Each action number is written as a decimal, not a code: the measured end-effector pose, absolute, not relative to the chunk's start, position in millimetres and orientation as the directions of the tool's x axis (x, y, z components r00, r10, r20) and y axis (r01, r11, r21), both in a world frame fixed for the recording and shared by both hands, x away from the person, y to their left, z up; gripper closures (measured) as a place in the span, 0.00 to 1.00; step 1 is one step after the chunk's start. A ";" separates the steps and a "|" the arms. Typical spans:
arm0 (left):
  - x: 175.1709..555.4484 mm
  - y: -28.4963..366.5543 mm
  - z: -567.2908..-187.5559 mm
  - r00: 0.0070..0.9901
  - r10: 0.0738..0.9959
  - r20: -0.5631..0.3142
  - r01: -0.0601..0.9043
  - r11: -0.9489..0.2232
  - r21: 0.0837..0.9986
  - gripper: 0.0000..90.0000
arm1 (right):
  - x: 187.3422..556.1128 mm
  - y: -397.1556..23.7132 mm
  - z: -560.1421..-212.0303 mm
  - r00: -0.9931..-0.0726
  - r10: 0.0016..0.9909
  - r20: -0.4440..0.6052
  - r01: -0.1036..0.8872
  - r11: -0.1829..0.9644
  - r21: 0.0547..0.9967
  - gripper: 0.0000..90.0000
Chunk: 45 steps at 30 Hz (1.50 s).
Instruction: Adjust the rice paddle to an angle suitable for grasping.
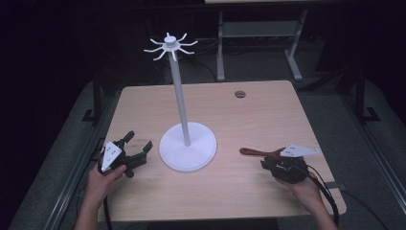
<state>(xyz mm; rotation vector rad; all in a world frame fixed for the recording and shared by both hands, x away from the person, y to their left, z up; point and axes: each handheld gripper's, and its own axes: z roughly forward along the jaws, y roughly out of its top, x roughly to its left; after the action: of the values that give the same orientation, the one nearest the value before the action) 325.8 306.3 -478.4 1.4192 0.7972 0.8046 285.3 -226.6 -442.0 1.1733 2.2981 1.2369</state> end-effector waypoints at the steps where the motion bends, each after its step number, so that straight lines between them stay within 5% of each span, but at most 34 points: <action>1: 325.7 306.3 -478.4 0.517 0.856 0.006 -0.002 -0.006 1.000 0.15 | 288.1 -224.2 -441.3 -0.634 0.763 0.123 0.525 0.309 0.793 0.91; 4: 325.8 306.6 -478.4 0.517 0.856 0.005 -0.004 -0.004 1.000 0.15 | 297.2 -216.6 -438.4 -0.645 0.752 0.136 0.522 0.304 0.797 1.00; 20: 325.5 306.9 -478.2 0.515 0.857 0.001 -0.001 -0.001 1.000 0.15 | 348.2 -177.2 -442.2 -0.687 0.715 0.134 0.506 0.338 0.794 1.00; 45: 325.6 306.9 -478.2 0.517 0.856 0.001 -0.001 -0.001 1.000 0.15 | 353.6 -168.7 -467.8 -0.683 0.722 0.110 0.545 0.405 0.734 1.00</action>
<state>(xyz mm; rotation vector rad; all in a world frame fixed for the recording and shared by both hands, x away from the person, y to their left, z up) 325.6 306.9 -478.2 1.4187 0.7991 0.8010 353.6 -168.7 -467.8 1.1192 2.4365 1.1441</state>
